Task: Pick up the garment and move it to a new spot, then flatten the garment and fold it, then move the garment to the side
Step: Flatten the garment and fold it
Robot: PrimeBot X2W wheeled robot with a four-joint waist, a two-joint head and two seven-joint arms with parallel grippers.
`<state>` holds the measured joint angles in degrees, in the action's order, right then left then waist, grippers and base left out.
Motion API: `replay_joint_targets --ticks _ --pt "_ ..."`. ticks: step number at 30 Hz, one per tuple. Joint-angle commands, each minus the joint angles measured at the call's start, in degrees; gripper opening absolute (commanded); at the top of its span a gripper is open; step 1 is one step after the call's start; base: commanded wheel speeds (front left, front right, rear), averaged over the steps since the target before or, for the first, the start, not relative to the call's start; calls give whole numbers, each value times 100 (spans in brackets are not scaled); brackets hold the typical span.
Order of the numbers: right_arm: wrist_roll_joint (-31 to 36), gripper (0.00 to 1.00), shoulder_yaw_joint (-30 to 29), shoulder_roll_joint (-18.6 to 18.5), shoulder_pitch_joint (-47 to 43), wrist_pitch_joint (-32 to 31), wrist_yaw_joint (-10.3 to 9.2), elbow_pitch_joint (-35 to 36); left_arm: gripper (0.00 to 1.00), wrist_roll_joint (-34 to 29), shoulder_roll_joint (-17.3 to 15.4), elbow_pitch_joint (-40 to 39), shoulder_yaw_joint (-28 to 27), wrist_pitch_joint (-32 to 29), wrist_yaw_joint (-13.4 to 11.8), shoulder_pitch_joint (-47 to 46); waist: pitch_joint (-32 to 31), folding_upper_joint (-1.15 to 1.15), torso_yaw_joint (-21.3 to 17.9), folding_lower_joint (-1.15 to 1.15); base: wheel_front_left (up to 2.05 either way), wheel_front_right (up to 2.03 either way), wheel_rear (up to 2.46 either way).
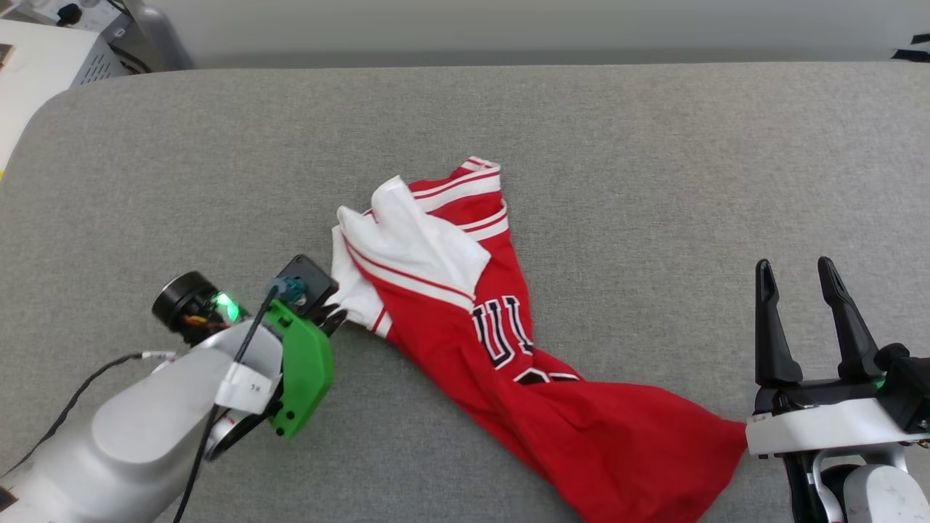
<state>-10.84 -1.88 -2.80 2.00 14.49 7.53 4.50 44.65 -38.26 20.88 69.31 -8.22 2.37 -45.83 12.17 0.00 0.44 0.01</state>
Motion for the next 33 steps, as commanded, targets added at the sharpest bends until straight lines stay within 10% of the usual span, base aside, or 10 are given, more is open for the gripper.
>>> replay_joint_targets --ticks 1,11,13,20,33 --pt "42 100 -6 -8 -71 51 -4 11 0 130 -102 14 -72 63 -98 206 -66 0 105 -1 0 0 0" --pt "115 100 -21 -8 -149 51 -4 -37 0 945 -25 604 -215 276 -203 1172 -169 0 189 -1 0 0 0" --pt "126 100 -42 -8 -182 51 -4 -49 100 987 79 693 -280 462 -256 1227 -214 0 216 -1 0 0 0" --pt "128 100 -107 -8 -330 51 -4 -66 100 943 203 454 -649 1382 -587 1201 -465 0 358 -1 0 0 0" --pt "65 100 -1 -8 -285 51 -4 -67 100 829 -451 -962 -1235 848 -755 -208 -473 0 366 -1 0 0 0"
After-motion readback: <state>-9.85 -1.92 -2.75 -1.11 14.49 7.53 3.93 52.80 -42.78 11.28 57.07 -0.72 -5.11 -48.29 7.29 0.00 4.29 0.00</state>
